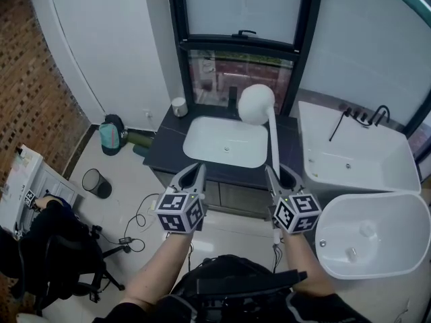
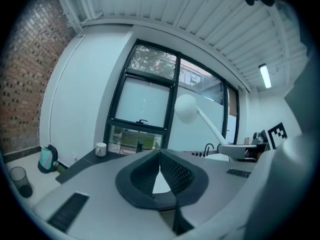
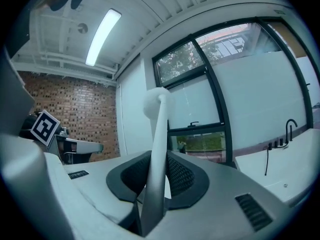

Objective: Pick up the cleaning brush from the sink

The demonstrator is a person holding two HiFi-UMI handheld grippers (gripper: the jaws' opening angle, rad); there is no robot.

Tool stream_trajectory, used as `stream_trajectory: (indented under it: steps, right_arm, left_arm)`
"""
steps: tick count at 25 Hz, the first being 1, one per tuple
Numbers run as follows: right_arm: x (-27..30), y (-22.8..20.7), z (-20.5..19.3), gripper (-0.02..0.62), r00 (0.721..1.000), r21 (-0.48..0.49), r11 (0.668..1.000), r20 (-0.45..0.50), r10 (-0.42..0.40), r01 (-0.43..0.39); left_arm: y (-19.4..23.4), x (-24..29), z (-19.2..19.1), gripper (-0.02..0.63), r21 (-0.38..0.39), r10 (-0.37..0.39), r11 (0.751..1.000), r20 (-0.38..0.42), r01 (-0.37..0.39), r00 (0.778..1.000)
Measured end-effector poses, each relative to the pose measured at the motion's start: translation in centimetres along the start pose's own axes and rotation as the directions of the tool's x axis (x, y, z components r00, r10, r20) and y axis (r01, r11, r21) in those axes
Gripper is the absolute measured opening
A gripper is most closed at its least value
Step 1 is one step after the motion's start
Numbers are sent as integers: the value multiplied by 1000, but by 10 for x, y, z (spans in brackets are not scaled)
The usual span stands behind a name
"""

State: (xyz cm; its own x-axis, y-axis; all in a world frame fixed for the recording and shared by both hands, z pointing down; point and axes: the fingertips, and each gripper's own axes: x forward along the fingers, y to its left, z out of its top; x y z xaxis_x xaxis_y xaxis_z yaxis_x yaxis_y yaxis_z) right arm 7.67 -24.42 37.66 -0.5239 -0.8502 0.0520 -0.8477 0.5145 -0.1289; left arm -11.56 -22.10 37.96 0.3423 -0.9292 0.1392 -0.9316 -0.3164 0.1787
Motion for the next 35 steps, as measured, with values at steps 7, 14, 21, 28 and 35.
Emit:
stream_trajectory:
  steps: [7, 14, 21, 28, 35]
  right_arm:
    - [-3, -6, 25, 74, 999, 1, 1000, 54, -11, 11]
    - [4, -13, 48, 74, 997, -24, 1000, 73, -17, 19]
    - [2, -5, 37, 74, 998, -35, 999, 58, -7, 9]
    - [1, -5, 26, 74, 999, -22, 1000, 51, -12, 13]
    - [0, -10, 27, 74, 998, -22, 999, 55, -22, 23]
  left_arm:
    - [5, -3, 18, 0, 40, 10, 999, 36, -11, 999]
    - [3, 0, 33, 0, 73, 3, 997, 63, -7, 998]
    - [-1, 1, 25, 0, 72, 3, 997, 61, -7, 998]
    - [-2, -1, 23, 0, 58, 14, 998, 77, -18, 997]
    - [-3, 0, 21, 0, 52, 18, 998, 78, -22, 997]
